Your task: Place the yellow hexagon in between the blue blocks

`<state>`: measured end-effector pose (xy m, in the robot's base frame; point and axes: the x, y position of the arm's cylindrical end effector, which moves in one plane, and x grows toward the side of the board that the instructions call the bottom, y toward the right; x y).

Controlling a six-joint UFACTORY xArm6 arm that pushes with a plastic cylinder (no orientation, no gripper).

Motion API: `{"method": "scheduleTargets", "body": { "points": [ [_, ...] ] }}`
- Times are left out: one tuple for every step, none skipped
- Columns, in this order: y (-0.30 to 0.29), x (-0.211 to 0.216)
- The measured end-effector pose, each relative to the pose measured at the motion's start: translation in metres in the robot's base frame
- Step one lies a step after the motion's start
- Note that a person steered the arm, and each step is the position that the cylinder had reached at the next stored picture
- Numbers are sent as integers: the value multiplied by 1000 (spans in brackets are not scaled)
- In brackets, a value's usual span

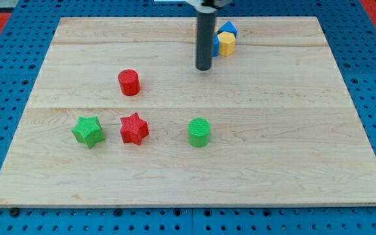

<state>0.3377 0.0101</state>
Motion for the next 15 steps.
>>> {"method": "scheduleTargets", "body": {
  "points": [
    [-9,-23],
    [-12,-44],
    [-17,-63],
    [-18,-77],
    [-10,-86],
    [15,-89],
    [24,-83],
    [23,-56],
    [23,-46],
    [-5,-43],
    [-22,-32],
    [-8,-11],
    [21,-5],
    [46,-5],
    [39,-7]
  ]
}}
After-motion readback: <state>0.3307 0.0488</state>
